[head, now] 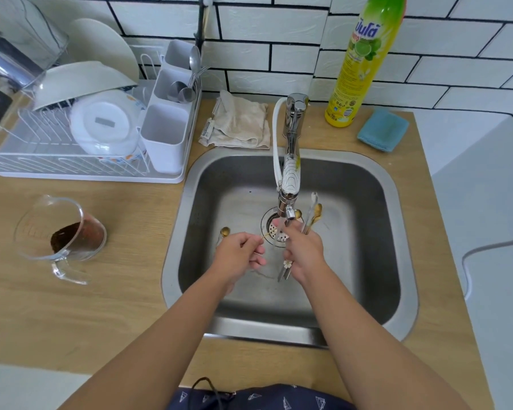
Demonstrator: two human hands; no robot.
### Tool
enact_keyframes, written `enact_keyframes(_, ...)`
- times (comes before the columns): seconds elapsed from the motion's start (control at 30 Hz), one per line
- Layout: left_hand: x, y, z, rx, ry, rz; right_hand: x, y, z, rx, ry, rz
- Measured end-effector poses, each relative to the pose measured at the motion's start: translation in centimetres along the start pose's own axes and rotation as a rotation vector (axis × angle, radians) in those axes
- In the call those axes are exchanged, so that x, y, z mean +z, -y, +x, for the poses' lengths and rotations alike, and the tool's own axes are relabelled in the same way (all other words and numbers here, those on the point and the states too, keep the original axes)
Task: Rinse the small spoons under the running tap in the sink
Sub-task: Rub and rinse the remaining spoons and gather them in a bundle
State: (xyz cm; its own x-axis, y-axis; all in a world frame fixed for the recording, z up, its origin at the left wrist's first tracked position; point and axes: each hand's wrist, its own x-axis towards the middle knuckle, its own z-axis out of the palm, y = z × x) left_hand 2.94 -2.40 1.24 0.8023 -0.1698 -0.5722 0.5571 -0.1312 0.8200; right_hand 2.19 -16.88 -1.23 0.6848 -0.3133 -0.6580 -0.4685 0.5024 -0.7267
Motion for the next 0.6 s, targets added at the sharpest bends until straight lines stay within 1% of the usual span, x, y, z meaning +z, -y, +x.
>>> enact_keyframes(0.07,0.2,-0.2,-0.1,-0.03,0.042,-0.016,0.3,-0.7,-0.8,0.01,0.087,-0.077)
enact_keyframes(0.13,-0.1,-0.2,-0.5,-0.045,0.07,0.034,0.1,-1.1,-1.2,0.018,0.123,-0.136)
enact_keyframes(0.17,-0.3,-0.1,-0.7,-0.031,0.053,0.085,-0.2,-0.8,-1.3,0.024,0.116,-0.127)
enact_keyframes(0.3,-0.5,0.0,-1.4,0.087,-0.073,0.26,-1.1,-0.5,-0.2,0.02,-0.019,-0.039)
enact_keyframes(0.37,0.0,0.0,-1.5,0.128,-0.109,0.305,-0.8,-1.2,-0.7,0.038,0.017,-0.033)
enact_keyframes(0.47,0.2,-0.1,-1.3,0.161,-0.142,0.343,-0.4,-2.3,-1.5,0.087,0.115,-0.075)
enact_keyframes(0.5,0.0,-0.1,-1.2,0.169,-0.141,0.365,-0.4,-2.0,-1.5,0.08,0.119,-0.087)
enact_keyframes(0.53,-0.1,0.0,-1.1,0.174,-0.141,0.387,-0.6,-1.6,-1.3,0.061,0.097,-0.09)
enact_keyframes(0.6,-0.5,0.0,-1.0,0.178,-0.171,0.44,-0.9,-0.4,-0.6,0.03,-0.003,-0.056)
